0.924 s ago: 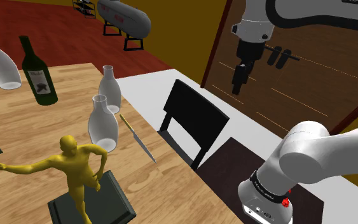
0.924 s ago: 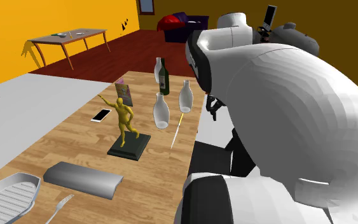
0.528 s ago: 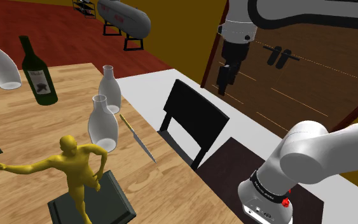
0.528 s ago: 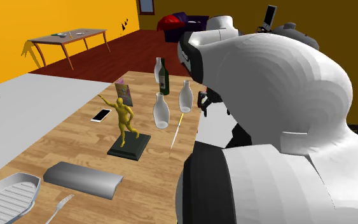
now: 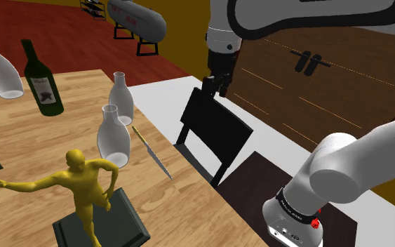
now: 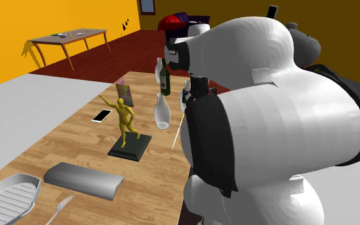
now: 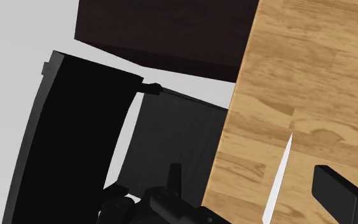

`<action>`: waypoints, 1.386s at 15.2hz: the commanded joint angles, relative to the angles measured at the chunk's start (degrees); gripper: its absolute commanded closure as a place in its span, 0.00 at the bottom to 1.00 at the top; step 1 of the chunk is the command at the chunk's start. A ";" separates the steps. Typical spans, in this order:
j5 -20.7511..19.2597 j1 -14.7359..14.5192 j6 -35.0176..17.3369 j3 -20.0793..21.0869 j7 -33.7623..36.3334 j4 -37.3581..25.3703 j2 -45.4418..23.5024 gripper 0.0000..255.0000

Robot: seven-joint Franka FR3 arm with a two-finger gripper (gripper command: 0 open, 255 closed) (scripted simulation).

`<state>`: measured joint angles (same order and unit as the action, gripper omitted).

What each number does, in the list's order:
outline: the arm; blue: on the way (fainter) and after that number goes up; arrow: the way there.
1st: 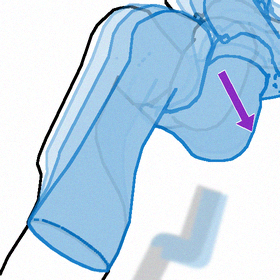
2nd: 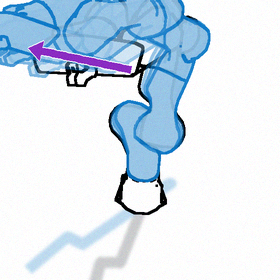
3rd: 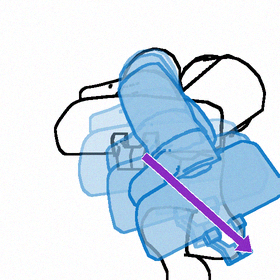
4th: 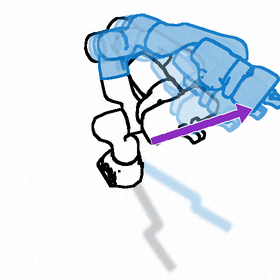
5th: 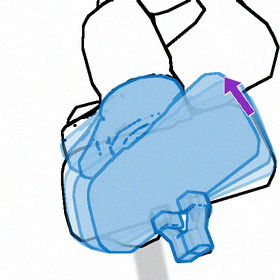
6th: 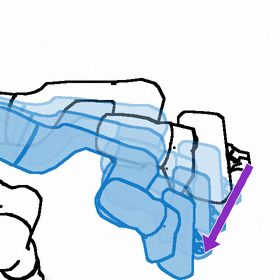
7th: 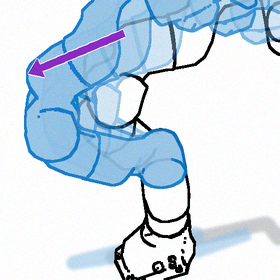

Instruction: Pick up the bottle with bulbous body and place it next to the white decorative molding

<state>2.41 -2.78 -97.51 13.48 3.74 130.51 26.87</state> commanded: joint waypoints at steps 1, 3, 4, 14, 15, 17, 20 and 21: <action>0.45 -0.35 -1.60 1.57 2.00 -2.27 -3.50 0.00; 0.45 -0.58 -3.16 2.99 3.87 -4.88 -7.35 0.00; 0.34 -0.69 -3.87 3.69 4.82 -6.28 -9.30 0.00; -4.35 -3.07 -7.70 9.14 14.76 -24.15 -30.12 0.00; -5.12 -3.56 -7.70 9.46 15.74 -26.37 -32.33 0.00; -6.74 -4.70 -7.47 9.95 17.62 -31.12 -36.84 0.00; -9.28 -6.90 -6.49 10.31 20.14 -39.11 -43.82 0.00; -10.13 -7.75 -5.98 10.34 20.88 -42.06 -46.23 0.00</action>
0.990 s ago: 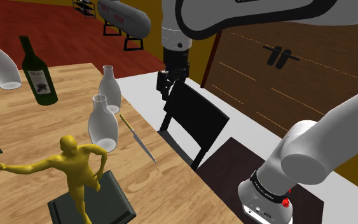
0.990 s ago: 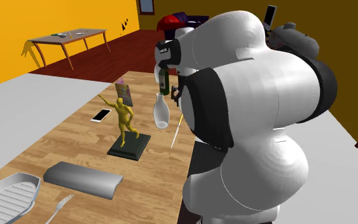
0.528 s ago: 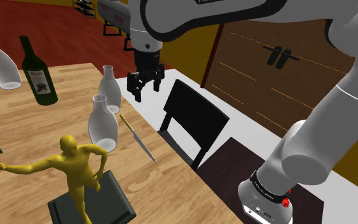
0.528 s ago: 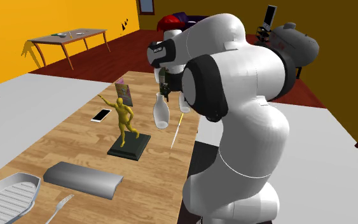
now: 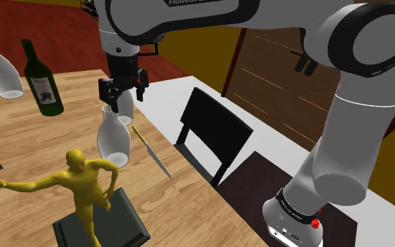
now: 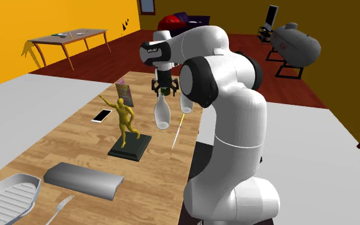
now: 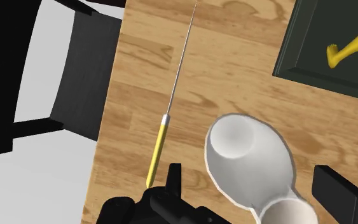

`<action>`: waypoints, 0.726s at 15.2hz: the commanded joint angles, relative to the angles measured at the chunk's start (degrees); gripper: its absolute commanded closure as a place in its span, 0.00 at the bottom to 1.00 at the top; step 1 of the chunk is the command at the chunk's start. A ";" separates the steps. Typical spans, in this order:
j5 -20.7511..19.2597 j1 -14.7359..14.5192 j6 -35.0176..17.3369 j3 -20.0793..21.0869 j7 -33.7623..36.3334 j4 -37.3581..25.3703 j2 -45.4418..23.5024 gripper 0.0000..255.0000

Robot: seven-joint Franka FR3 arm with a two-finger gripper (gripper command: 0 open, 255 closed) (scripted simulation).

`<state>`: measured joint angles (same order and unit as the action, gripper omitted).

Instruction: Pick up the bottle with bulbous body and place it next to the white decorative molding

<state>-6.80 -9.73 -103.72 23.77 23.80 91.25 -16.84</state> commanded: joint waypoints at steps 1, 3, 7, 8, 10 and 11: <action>-1.76 -1.74 0.85 0.01 1.50 -5.91 -4.98 0.00; -3.40 -3.82 2.43 -0.18 2.65 -12.74 -10.09 0.00; -3.88 -4.30 0.68 -0.44 3.02 -12.54 -11.60 0.00; -3.92 -4.23 -0.07 -0.47 3.07 -11.83 -11.64 0.00; -4.02 -4.12 -1.53 -0.53 3.18 -10.48 -11.78 0.00; -4.07 -4.08 -2.25 -0.57 3.23 -9.84 -11.87 0.00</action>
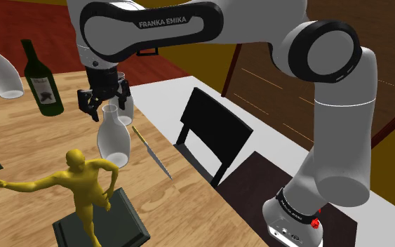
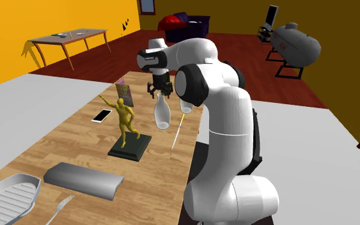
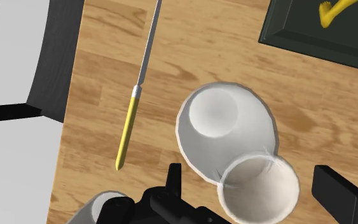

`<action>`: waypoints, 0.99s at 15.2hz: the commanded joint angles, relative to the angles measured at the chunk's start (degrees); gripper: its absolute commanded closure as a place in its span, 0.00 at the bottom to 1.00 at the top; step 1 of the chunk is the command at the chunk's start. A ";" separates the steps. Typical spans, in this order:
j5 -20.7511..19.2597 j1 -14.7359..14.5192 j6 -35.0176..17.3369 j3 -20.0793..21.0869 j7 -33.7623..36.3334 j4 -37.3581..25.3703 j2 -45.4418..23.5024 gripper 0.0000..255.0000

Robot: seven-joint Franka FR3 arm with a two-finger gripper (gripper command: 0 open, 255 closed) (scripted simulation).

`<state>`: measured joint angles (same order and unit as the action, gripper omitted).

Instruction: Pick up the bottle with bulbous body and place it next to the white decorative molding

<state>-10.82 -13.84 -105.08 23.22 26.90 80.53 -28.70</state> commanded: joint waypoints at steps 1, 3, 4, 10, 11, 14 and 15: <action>-0.09 0.06 -1.31 -0.03 0.16 1.24 -0.06 0.00; -0.09 0.06 -1.31 -0.03 0.16 1.24 -0.06 0.00; -0.09 0.06 -1.31 -0.03 0.16 1.24 -0.06 0.00; -0.09 0.06 -1.29 -0.03 0.16 1.23 -0.07 1.00; -0.09 0.06 -1.29 -0.03 0.16 1.23 -0.07 1.00; -0.08 0.06 -1.30 -0.03 0.16 1.25 -0.05 1.00; -0.08 0.05 -1.29 -0.03 0.16 1.23 -0.06 1.00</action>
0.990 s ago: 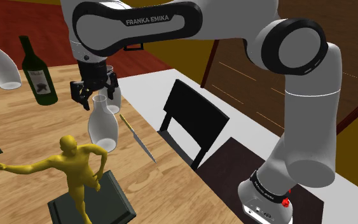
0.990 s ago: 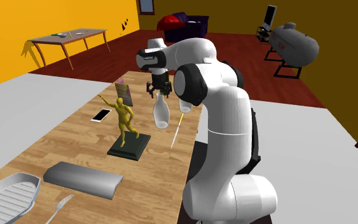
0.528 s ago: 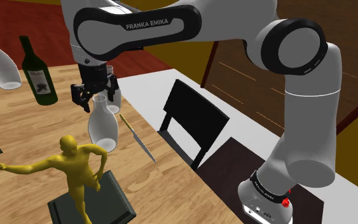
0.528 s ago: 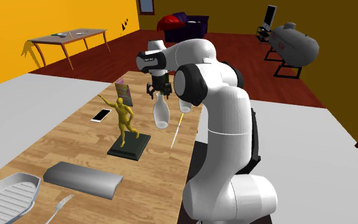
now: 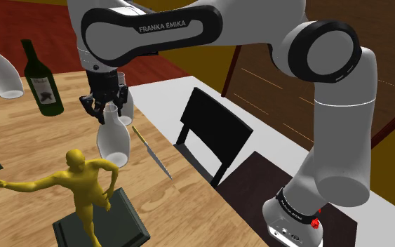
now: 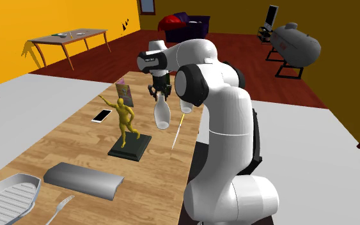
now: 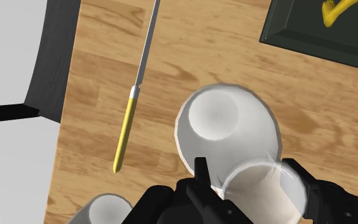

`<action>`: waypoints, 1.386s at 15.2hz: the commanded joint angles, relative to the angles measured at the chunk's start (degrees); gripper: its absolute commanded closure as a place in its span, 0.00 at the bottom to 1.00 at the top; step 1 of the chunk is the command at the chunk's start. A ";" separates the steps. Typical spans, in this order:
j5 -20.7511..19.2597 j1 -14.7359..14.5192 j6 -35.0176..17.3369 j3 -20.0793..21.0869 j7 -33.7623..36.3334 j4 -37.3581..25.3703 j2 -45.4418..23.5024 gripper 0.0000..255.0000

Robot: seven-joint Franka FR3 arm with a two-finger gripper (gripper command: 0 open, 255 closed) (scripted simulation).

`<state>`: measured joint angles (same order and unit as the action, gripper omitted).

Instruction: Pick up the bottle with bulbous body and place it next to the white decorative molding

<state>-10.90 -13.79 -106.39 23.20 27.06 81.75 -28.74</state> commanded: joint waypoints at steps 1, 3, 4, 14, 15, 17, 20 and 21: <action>-0.01 0.01 0.01 -0.01 -0.01 0.03 -0.02 1.00; -0.01 0.00 0.01 -0.01 0.00 0.02 -0.03 1.00; 0.06 -0.03 0.70 0.03 -0.05 -0.54 0.11 1.00; 0.46 -0.65 8.09 0.32 -0.50 -7.48 0.67 1.00; 0.47 -0.75 8.88 0.34 -0.54 -8.31 0.64 1.00; 0.45 -0.98 10.49 0.36 -0.60 -10.06 0.52 1.00; 0.37 -1.38 13.00 0.38 -0.69 -12.92 0.19 1.00; 0.33 -1.54 13.86 0.38 -0.72 -13.95 0.04 1.00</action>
<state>-10.57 -15.24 -93.23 23.56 26.37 68.50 -28.71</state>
